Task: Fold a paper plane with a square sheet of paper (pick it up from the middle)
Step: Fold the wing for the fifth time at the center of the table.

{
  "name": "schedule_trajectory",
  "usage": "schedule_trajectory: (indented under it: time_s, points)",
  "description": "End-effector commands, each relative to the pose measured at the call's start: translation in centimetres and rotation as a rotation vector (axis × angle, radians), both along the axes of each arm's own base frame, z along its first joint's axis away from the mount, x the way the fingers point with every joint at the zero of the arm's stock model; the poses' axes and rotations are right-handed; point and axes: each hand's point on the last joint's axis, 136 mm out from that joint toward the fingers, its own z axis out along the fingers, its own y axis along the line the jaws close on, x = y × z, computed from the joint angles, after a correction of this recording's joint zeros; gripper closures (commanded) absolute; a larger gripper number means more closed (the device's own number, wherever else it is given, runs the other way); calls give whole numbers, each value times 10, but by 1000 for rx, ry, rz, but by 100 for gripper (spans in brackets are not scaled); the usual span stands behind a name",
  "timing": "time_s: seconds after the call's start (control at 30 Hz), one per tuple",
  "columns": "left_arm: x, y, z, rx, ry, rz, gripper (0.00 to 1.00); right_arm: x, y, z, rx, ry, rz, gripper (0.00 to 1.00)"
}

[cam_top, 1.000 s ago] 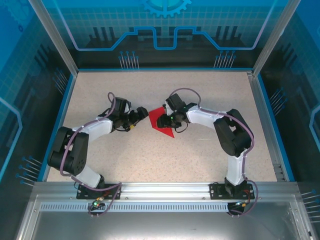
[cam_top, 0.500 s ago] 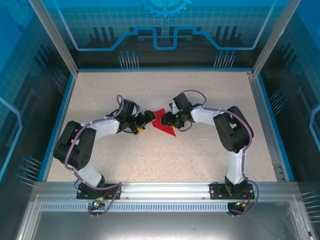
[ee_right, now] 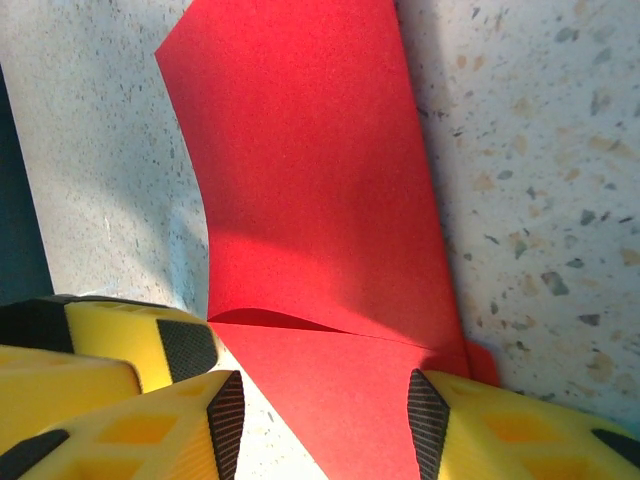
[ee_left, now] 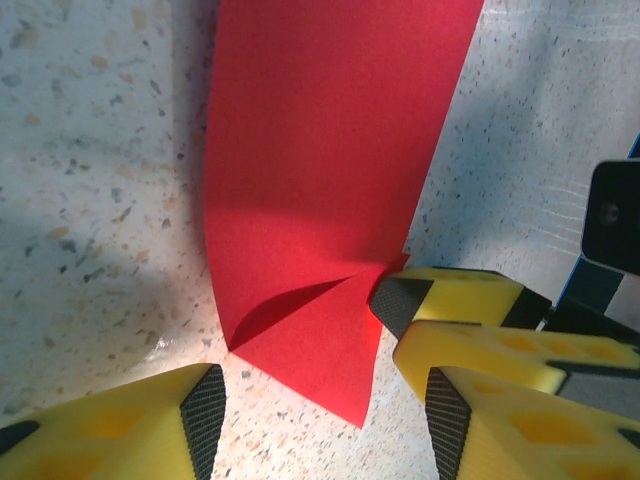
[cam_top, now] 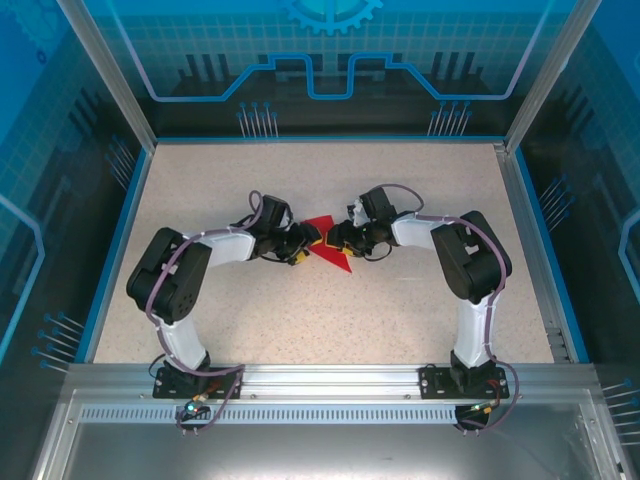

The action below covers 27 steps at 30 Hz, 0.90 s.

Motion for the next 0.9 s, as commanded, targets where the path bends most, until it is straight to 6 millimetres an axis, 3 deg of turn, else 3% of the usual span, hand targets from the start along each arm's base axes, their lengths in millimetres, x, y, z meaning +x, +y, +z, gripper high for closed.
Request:
schedule_trajectory:
  time_s: [0.0,0.5,0.87]
  points:
    - [6,-7,3,-13,13,5,42,-10,-16,-28,-45,81,-27,50]
    - [10,-11,-8,1,27,-13,61,-10,-18,-27,-48,53,-9,50]
    - [9,-11,-9,9,26,-27,80,1,-17,-6,-51,-107,53,52]
